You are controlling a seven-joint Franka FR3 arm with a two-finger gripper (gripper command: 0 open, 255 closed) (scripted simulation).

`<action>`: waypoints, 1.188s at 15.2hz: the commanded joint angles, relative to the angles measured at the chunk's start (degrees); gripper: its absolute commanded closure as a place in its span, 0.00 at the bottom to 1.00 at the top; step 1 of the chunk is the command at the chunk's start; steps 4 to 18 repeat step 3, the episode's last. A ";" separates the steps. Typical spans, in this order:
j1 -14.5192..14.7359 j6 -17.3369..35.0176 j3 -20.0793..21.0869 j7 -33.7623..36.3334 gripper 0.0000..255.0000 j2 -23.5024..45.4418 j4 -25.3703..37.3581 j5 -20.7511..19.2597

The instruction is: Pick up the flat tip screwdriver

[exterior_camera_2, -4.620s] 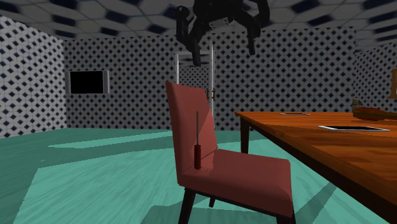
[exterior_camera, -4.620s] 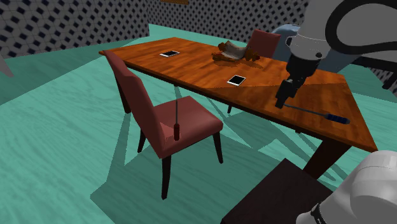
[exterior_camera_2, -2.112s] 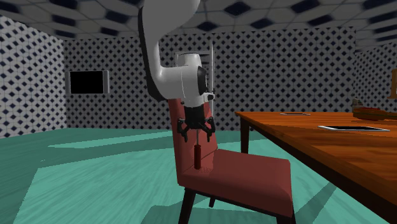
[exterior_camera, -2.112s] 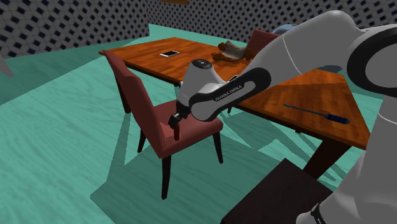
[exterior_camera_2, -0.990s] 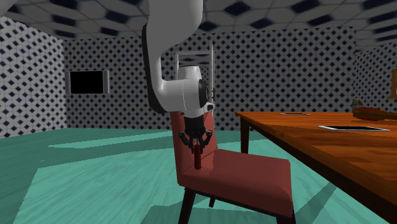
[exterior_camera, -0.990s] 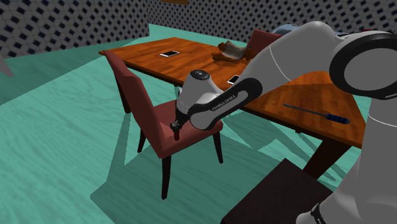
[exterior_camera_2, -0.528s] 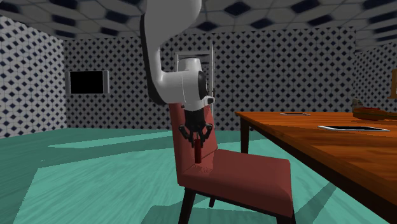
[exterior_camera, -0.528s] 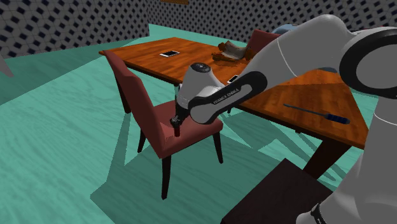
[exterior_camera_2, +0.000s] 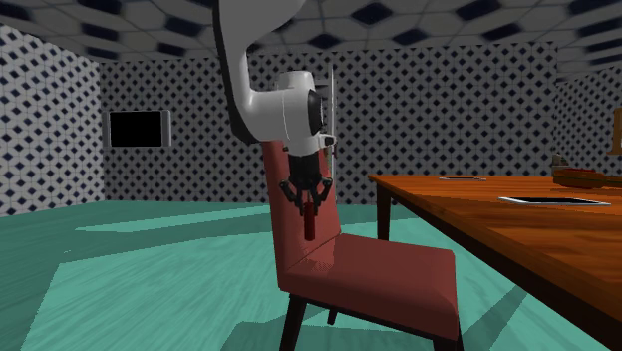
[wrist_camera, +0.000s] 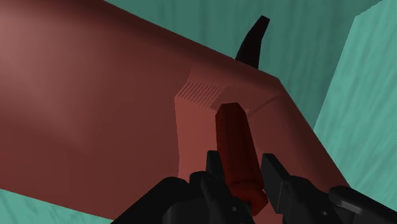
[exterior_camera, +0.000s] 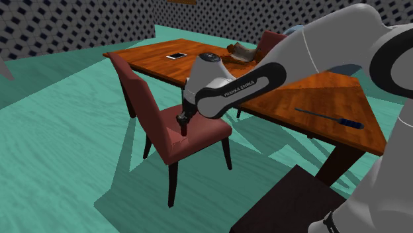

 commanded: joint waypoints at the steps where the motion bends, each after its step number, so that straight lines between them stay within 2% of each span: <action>1: -0.21 -1.35 0.17 -0.49 1.00 -0.91 0.45 0.49; 18: -0.22 -1.45 0.18 -0.52 1.00 -0.98 0.49 0.52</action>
